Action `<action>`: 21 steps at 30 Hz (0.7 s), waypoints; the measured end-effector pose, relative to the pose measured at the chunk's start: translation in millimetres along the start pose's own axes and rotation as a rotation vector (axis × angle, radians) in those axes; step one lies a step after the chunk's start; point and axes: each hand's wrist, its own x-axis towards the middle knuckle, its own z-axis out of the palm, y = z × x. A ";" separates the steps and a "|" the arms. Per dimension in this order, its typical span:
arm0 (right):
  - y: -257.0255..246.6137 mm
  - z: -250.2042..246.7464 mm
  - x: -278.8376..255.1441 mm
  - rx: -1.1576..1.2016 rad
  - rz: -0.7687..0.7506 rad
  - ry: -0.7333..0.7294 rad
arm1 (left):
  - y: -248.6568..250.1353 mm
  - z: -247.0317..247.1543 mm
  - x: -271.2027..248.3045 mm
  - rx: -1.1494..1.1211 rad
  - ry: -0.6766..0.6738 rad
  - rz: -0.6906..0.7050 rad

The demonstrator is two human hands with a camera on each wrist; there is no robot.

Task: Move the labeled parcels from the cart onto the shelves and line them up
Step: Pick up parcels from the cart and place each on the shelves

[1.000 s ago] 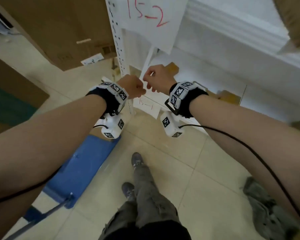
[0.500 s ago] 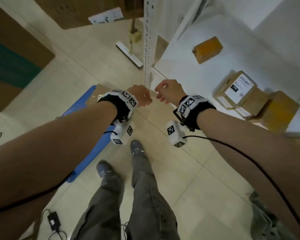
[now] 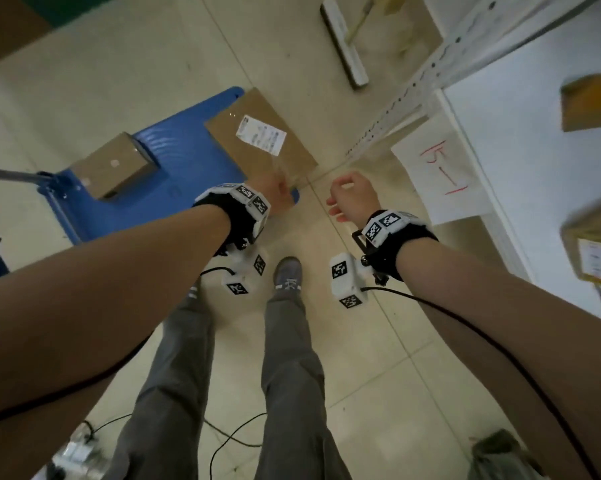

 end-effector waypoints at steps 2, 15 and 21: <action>-3.7 30.2 12.6 -0.012 0.014 -0.007 | -30.7 -3.8 9.4 0.004 0.010 -0.015; -62.1 269.3 70.7 -0.132 0.027 -0.204 | -282.1 -27.6 52.1 -0.269 0.136 -0.236; -84.2 361.0 84.3 -0.192 0.010 -0.225 | -386.8 -30.2 60.4 -0.464 0.163 -0.347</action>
